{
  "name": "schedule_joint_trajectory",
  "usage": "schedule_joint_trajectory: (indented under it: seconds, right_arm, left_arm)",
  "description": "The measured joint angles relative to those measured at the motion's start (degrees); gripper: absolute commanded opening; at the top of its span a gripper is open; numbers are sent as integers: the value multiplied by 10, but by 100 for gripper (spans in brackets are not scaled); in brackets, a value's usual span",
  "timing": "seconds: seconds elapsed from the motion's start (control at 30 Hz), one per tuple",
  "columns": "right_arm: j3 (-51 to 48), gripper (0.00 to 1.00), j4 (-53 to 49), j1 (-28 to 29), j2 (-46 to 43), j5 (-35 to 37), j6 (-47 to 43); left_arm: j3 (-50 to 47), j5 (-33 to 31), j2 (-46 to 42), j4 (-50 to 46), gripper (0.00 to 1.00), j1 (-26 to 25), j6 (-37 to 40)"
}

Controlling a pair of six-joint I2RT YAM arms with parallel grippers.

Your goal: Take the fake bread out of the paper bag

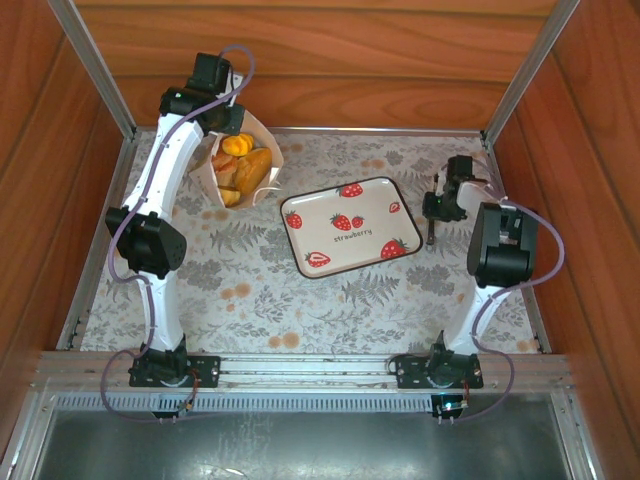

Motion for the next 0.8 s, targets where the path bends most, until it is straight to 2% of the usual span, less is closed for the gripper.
schedule_joint_trajectory:
  seconds: [0.3, 0.53, 0.8]
  right_arm:
    - [-110, 0, 125, 0, -70, 1, 8]
    - [-148, 0, 174, 0, -94, 0, 11]
    - [-160, 0, 157, 0, -186, -4, 25]
  left_arm:
    - [-7, 0, 0, 1, 0, 0, 0]
    - [-7, 0, 0, 1, 0, 0, -2]
    - [-10, 1, 0, 2, 0, 0, -4]
